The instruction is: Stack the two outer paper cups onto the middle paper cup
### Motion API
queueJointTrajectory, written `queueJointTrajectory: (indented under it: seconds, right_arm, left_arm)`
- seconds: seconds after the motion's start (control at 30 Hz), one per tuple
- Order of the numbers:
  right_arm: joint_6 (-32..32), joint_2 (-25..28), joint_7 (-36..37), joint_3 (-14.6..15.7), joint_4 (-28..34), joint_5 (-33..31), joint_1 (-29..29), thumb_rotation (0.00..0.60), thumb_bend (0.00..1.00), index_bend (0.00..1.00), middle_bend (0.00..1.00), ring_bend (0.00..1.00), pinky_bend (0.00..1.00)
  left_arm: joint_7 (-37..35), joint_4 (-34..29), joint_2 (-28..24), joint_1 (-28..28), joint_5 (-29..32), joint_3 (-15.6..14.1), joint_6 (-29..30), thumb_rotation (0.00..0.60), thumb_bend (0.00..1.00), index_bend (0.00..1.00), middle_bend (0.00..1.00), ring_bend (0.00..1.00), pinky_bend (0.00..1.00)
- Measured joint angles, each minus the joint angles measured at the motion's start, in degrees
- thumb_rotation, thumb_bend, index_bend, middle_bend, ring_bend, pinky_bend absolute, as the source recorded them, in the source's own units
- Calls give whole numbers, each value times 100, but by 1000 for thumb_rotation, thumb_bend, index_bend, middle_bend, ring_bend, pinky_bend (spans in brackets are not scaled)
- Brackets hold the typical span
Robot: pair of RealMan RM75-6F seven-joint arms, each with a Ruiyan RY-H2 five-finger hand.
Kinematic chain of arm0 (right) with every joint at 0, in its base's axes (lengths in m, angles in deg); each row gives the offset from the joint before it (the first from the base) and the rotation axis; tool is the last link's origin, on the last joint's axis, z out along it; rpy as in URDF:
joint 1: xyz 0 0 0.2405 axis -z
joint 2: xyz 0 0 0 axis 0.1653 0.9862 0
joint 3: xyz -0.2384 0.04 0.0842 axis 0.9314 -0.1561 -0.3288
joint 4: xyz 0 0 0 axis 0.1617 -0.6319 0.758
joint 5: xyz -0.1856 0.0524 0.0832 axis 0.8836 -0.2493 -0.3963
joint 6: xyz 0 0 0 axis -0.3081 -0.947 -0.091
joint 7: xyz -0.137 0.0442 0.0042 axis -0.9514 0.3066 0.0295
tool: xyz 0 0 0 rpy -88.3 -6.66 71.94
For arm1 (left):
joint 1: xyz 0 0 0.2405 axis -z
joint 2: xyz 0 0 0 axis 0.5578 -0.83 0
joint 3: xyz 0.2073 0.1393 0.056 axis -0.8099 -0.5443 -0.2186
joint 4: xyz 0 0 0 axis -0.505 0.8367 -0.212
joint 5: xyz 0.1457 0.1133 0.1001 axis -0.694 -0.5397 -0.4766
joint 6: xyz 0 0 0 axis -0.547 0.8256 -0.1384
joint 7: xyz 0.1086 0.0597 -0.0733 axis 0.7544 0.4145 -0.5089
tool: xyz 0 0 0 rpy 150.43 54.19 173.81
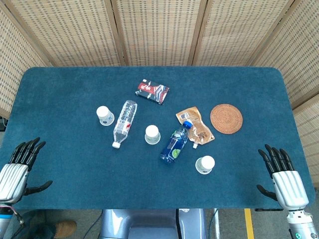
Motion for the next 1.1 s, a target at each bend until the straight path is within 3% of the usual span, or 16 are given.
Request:
queueJointTrajectory:
  seconds: [0.43,0.7,0.87,1.1]
  right_arm:
    - [258,-70,-59,-15,-24,-25,-149,600,0,32,0,0,0]
    - [1381,55,-17,-69,212,58,-866,600,7,78,33,13,19]
    - [2297,12,-153,-169,402,-58,-1458,600,128,150,141,109,129]
    - [3176,-678,-701,-445,327,-858,-2137,600,305,209,204,164,194]
  left_arm:
    - [60,2,48,3,93,47,-4,600,31,0,0,0,0]
    - [271,-74,120,42,315,126,-84,600,32,0,0,0,0]
    - [387,-83,170,90,468,168,-187,600,32,0,0,0,0]
    - [452,-81,190,189,733,237,-387,600,32,0,0,0,0]
